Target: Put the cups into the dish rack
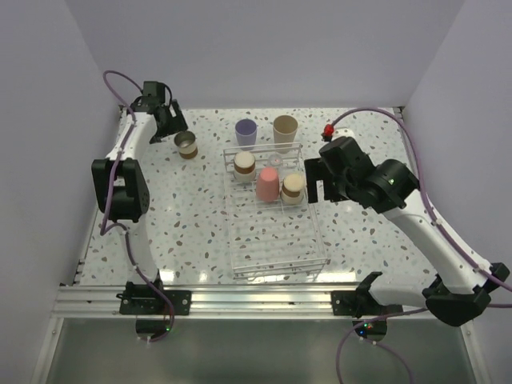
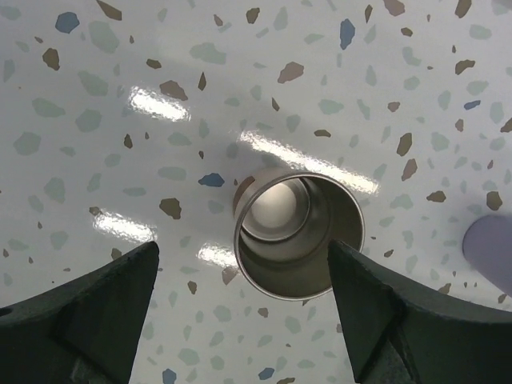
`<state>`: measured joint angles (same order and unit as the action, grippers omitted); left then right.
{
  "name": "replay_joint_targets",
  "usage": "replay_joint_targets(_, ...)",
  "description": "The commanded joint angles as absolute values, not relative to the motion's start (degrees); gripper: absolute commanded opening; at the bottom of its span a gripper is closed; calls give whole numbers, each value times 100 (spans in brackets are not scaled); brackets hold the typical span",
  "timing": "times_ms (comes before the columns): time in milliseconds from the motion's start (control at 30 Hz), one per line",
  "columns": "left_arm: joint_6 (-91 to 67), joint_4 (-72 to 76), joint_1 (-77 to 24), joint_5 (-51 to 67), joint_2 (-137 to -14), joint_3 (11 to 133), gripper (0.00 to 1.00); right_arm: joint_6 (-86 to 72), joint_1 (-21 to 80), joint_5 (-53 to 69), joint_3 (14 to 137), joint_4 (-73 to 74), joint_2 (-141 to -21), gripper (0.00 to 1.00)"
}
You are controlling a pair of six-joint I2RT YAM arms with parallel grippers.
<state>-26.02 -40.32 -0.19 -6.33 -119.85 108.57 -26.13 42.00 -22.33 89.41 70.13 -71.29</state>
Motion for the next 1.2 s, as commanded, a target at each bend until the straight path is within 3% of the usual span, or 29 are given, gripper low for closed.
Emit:
replay_joint_targets(0, -2724, -3868, 131, -668, -12190, 11136, 88, -3075, 4219, -2593, 8754, 7400, -6715, 95)
replay_joint_targets(133, -2830, -3727, 176, -423, -12558, 11092, 76, -3234, 4210, -2663, 8596, 7550, -6504, 96)
replay_joint_targets(200, -2935, -3665, 176, -255, -12647, 10978, 61, -3261, 4210, -2663, 8552, 7559, -6486, 96)
replay_joint_targets(267, -3075, -3499, 176, -194, -12656, 10785, 52, -3261, 4210, -2654, 8578, 7541, -6521, 96)
replay_joint_targets(300, -3128, -3446, 176, -124, -12665, 10732, 37, -3235, 4219, -2646, 8613, 7550, -6608, 96)
replay_joint_targets(333, -3164, -3376, 176, -88, -12674, 10705, 29, -3217, 4219, -2628, 8657, 7541, -6653, 96)
replay_joint_targets(367, -3208, -3358, 176, -53, -12691, 10714, 9, -3182, 4219, -2619, 8744, 7541, -6706, 96)
replay_joint_targets(400, -3234, -3366, 176, -27, -12700, 10740, 0, -3129, 4219, -2619, 8789, 7532, -6793, 96)
replay_joint_targets(800, -3384, -2980, 176, 359, -11445, 10600, 0, -2698, 4219, -1899, 9518, 7023, -7497, 96)
replay_joint_targets(1067, -3821, -2085, 193, 1466, -9766, 9187, 0, -2750, 4210, -389, 9247, 5715, -7550, 98)
replay_joint_targets(1167, -4507, -1198, 176, 2710, -9081, 8045, 0, -2978, 4201, 691, 8974, 4767, -7454, 98)
